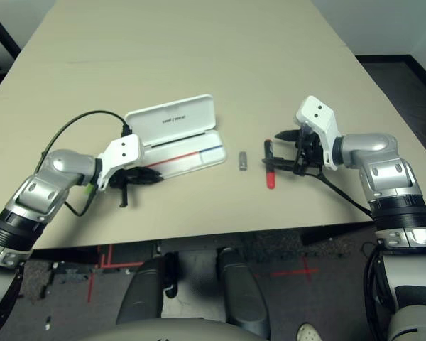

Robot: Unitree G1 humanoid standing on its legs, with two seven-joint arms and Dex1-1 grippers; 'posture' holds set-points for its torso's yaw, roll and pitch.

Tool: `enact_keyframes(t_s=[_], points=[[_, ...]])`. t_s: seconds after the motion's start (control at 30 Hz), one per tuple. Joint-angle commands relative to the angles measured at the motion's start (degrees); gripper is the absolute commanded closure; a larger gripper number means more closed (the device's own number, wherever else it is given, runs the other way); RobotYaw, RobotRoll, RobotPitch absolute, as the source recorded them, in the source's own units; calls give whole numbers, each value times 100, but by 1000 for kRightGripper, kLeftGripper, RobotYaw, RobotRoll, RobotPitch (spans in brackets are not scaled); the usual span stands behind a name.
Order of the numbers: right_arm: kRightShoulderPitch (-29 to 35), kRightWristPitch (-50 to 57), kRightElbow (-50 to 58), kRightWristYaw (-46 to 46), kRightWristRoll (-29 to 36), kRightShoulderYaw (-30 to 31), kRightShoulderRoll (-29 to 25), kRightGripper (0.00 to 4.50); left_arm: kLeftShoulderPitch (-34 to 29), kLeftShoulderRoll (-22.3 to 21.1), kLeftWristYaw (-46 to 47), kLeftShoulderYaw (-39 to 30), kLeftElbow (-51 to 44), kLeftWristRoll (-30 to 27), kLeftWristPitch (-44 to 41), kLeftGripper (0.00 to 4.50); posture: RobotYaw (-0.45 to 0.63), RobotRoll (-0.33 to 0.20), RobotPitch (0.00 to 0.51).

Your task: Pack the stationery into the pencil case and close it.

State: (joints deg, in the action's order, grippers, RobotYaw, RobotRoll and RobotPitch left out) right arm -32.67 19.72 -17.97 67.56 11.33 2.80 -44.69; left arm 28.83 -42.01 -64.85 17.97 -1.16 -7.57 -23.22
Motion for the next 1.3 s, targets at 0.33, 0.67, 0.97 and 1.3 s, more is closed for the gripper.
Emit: enact_keyframes(t_s=[0.33, 0.67, 0.97, 1.3], points=[[-43, 36, -13, 141, 14, 31, -29, 0, -575, -704, -621, -69, -836, -54, 313, 4477, -57, 0, 205], [-143, -9, -116, 198, -2, 111, 77, 0, -796, -539, -511, -180, -759, -57, 571, 4477, -45, 0, 204], [-197, -79, -209, 226, -40, 153, 97, 0, -868, -516, -439, -282, -769, -76, 678, 2628, -41, 0, 202], [-284, -234, -419, 259, -109, 182, 205, 0, -1109, -688, -525, -626, -1408, -503, 322, 16, -23, 0, 195]])
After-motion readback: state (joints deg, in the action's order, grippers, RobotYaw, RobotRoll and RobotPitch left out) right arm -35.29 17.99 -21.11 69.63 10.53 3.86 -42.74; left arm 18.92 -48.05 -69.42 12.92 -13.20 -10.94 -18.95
